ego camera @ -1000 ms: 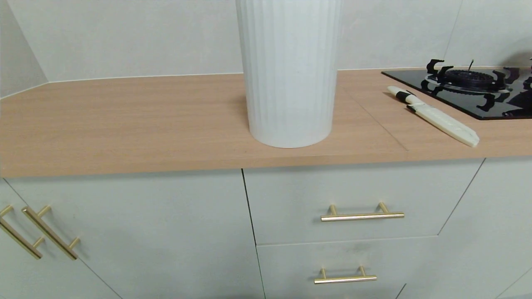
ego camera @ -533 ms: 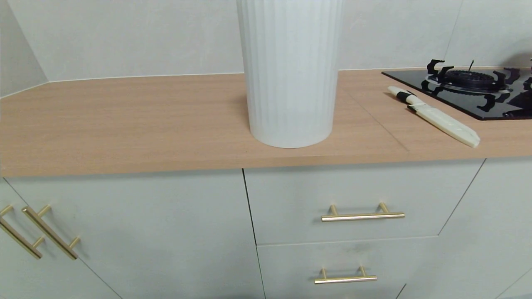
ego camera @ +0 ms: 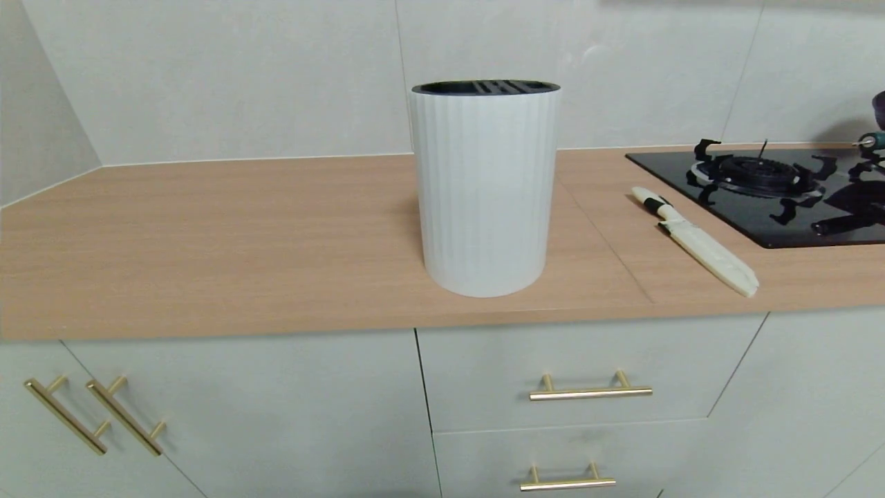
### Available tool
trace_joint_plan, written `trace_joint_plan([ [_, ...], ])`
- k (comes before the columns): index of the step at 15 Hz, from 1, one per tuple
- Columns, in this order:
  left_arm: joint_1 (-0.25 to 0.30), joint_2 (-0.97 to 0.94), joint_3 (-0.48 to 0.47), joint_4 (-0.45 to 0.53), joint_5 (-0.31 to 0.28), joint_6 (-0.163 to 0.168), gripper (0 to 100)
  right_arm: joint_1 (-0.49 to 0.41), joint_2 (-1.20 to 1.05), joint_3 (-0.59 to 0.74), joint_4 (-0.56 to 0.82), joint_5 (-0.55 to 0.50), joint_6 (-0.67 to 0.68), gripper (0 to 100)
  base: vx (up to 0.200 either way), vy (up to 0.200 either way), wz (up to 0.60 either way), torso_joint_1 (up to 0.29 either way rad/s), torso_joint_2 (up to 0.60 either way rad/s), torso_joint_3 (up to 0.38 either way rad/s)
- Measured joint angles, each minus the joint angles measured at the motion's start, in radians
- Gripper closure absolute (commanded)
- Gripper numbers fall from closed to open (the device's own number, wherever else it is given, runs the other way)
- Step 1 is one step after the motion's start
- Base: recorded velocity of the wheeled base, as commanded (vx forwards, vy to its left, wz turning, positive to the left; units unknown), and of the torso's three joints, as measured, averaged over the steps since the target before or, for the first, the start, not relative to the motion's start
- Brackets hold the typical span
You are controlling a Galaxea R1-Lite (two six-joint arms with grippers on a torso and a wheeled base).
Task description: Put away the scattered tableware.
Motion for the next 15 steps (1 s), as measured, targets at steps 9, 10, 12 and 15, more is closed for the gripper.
trace_joint_plan([
  [9, 0.0, 0.0, 0.0, 0.0, 0.0, 0.0, 0, 0.0, 0.0, 0.001, 0.0, 0.001, 0.0, 0, 0.0, 0.0, 0.0, 0.235, -0.48, -0.268],
  [10, 0.0, 0.0, 0.0, 0.0, 0.0, 0.0, 0, 0.0, 0.0, 0.001, 0.0, 0.001, 0.0, 0, 0.0, 0.0, 0.0, 0.217, -0.5, -0.266],
  [12, 0.0, 0.0, 0.0, 0.0, 0.0, 0.0, 0, 0.0, 0.0, 0.001, 0.0, 0.0, 0.0, 0, 0.0, 0.0, 0.0, 0.229, -0.5, -0.268],
  [15, 0.001, 0.0, 0.0, 0.0, 0.0, 0.0, 0, 0.0, 0.0, 0.0, 0.0, 0.001, 0.0, 0, 0.0, 0.0, 0.0, 0.237, -0.52, -0.273],
])
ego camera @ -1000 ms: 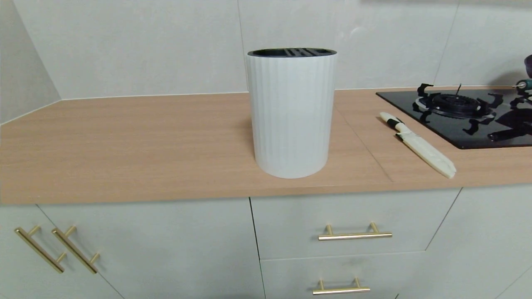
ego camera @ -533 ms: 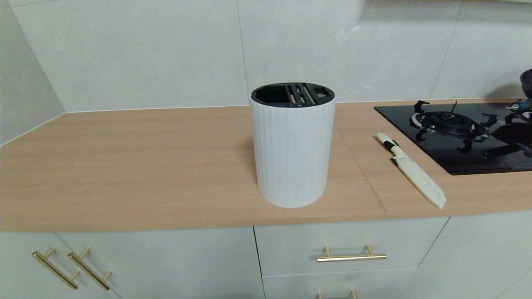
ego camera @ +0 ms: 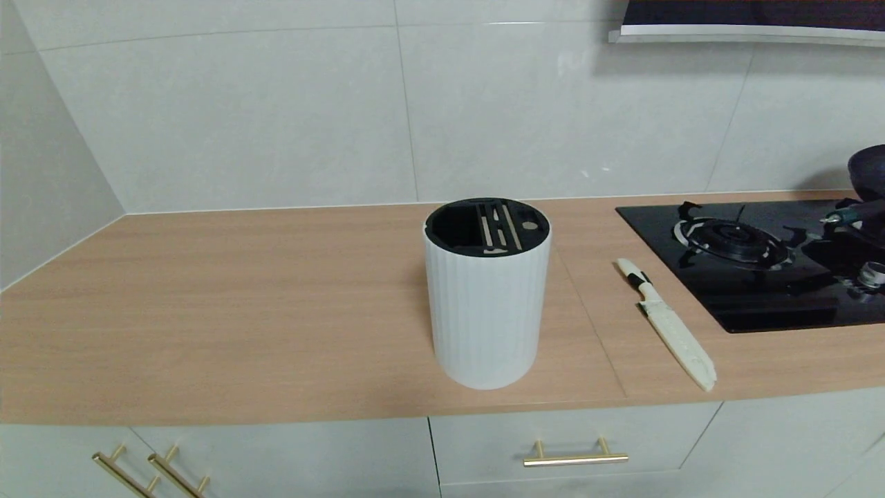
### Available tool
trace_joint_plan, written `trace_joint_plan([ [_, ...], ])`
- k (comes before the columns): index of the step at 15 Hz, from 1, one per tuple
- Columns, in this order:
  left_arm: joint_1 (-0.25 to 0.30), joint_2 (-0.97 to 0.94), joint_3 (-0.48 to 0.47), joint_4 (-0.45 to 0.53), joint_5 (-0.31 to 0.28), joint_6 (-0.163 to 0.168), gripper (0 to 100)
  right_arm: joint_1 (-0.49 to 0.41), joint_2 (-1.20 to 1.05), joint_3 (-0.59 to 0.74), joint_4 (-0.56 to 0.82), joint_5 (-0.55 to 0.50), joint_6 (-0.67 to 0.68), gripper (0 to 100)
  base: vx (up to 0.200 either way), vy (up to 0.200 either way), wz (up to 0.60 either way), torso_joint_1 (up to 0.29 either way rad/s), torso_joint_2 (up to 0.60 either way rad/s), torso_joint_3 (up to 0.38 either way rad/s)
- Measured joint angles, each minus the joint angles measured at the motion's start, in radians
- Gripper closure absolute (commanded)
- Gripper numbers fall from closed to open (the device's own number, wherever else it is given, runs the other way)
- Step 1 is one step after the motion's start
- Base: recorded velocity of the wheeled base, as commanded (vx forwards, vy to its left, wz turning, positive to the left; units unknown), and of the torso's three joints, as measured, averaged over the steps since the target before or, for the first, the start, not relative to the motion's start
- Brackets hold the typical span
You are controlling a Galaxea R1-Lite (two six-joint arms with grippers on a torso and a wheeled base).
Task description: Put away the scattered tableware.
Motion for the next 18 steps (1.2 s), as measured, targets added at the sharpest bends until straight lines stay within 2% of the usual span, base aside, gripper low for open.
trace_joint_plan([
  [11, -0.001, 0.0, 0.0, 0.0, 0.0, 0.0, 0, 0.0, 0.0, 0.0, 0.0, 0.0, 0.0, 0, 0.0, 0.0, 0.0, 0.271, -0.56, -0.294],
  [18, 0.0, 0.0, 0.0, 0.0, 0.0, 0.0, 0, 0.0, 0.0, 0.001, 0.0, -0.001, 0.001, 0, 0.0, 0.0, 0.0, 0.166, -0.34, -0.175],
])
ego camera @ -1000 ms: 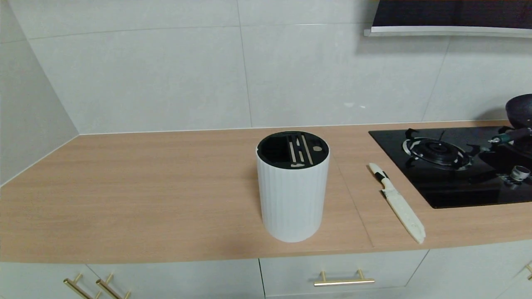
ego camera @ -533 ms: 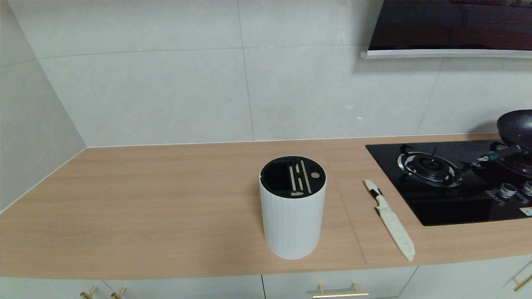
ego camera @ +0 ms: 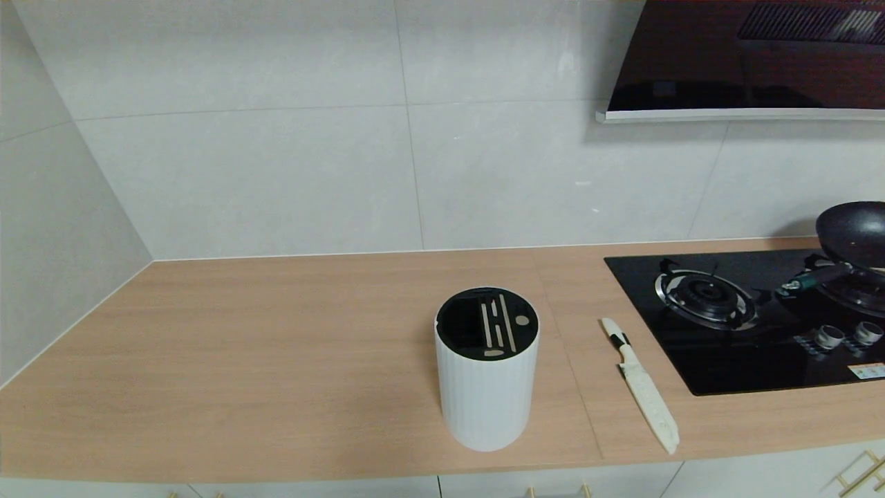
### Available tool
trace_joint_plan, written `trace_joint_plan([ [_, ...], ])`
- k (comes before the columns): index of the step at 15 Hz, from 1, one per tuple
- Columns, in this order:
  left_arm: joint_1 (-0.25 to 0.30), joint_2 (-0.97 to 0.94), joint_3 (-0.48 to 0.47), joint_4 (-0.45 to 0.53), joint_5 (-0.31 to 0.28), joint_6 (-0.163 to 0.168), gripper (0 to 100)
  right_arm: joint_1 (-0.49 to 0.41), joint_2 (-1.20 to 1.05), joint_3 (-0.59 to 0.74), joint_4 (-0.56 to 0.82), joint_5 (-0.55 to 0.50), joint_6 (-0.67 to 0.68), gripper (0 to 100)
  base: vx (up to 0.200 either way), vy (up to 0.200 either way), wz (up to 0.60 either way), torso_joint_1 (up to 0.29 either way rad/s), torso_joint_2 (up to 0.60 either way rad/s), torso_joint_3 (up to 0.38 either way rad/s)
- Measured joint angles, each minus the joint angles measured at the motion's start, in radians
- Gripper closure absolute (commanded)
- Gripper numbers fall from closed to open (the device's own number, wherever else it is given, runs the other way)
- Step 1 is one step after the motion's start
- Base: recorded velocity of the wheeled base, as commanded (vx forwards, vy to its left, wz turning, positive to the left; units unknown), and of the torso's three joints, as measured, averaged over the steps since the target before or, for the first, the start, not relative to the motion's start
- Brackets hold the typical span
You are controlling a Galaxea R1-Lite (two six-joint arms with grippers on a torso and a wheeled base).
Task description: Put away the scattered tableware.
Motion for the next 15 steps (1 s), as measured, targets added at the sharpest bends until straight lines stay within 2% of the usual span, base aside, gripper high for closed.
trace_joint_plan([
  [8, 0.0, 0.0, 0.0, 0.0, 0.0, 0.0, 0, 0.0, 0.0, 0.0, 0.0, 0.0, 0.001, 0, 0.0, 0.0, 0.0, 0.0, 0.0, 0.0],
  [13, 0.0, 0.0, 0.0, 0.0, 0.0, 0.0, 0, 0.0, 0.0, -0.002, -0.003, 0.003, -0.048, 0, 0.0, 0.0, 0.0, 0.0, 0.0, 0.0],
  [15, 0.0, 0.0, 0.0, 0.0, 0.0, 0.0, 0, 0.0, 0.001, -0.046, 0.005, 0.026, -0.044, 0, 0.0, 0.0, 0.0, 0.0, 0.0, 0.0],
])
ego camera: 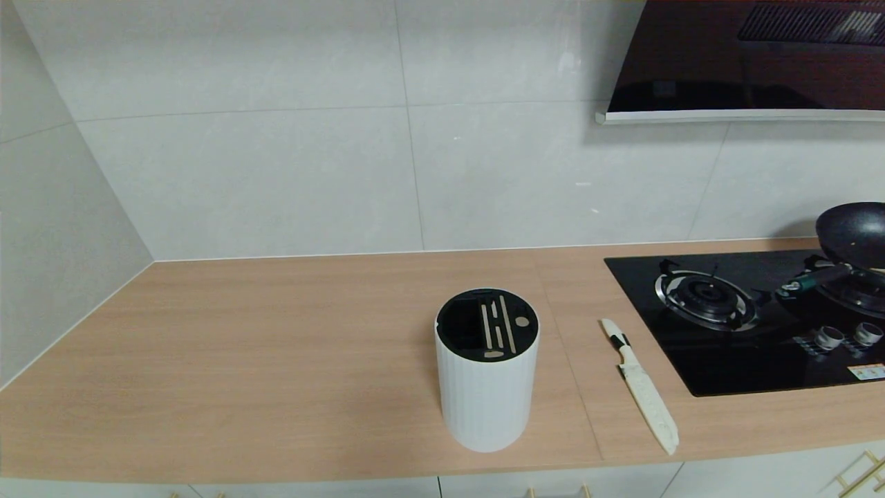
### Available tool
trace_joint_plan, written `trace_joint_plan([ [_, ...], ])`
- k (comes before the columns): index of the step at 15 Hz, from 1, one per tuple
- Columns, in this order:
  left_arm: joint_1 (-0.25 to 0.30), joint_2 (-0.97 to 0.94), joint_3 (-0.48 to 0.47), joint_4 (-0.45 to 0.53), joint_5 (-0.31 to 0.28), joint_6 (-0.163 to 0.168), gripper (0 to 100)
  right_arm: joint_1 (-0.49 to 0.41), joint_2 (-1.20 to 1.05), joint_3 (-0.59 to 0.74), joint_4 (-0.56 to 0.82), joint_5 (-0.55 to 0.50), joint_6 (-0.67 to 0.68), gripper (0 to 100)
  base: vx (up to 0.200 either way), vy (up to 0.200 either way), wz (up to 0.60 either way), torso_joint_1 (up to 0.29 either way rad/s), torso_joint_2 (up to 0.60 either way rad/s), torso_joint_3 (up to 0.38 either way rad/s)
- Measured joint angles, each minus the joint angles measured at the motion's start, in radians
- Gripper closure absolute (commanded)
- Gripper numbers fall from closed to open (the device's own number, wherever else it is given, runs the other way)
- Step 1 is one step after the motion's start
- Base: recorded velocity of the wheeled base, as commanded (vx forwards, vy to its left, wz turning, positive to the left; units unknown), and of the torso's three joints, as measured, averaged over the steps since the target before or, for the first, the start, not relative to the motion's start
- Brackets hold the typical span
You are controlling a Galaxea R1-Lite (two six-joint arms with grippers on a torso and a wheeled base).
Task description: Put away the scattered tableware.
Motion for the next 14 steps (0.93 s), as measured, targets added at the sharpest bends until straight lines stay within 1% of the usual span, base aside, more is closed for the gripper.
trace_joint_plan([
  [2, 0.0, 0.0, 0.0, 0.0, 0.0, 0.0, 0, 0.003, 0.029, -0.094, 0.002, 0.05, 0.011, 0, 0.0, 0.0, 0.0, 0.0, 0.0, 0.0],
  [4, 0.001, 0.0, 0.0, 0.0, 0.0, 0.0, 0, 0.006, 0.119, -0.149, 0.003, 0.071, 0.015, 0, 0.0, 0.0, 0.0, 0.0, 0.0, 0.0],
  [9, 0.0, 0.0, 0.0, 0.0, 0.0, 0.0, 0, 0.021, 0.547, -0.302, -0.013, 0.091, 0.021, 0, 0.0, 0.0, 0.0, 0.0, 0.0, 0.0],
  [12, 0.0, 0.0, 0.0, 0.0, 0.0, 0.0, 0, 0.051, 0.816, -0.387, -0.089, 0.092, 0.029, 0, 0.0, 0.0, 0.0, 0.0, 0.0, 0.0],
  [14, 0.0, 0.0, 0.0, 0.0, 0.0, 0.0, 0, 0.073, 1.002, -0.426, -0.187, 0.092, 0.033, 0, 0.0, 0.0, 0.0, 0.0, 0.0, 0.0],
])
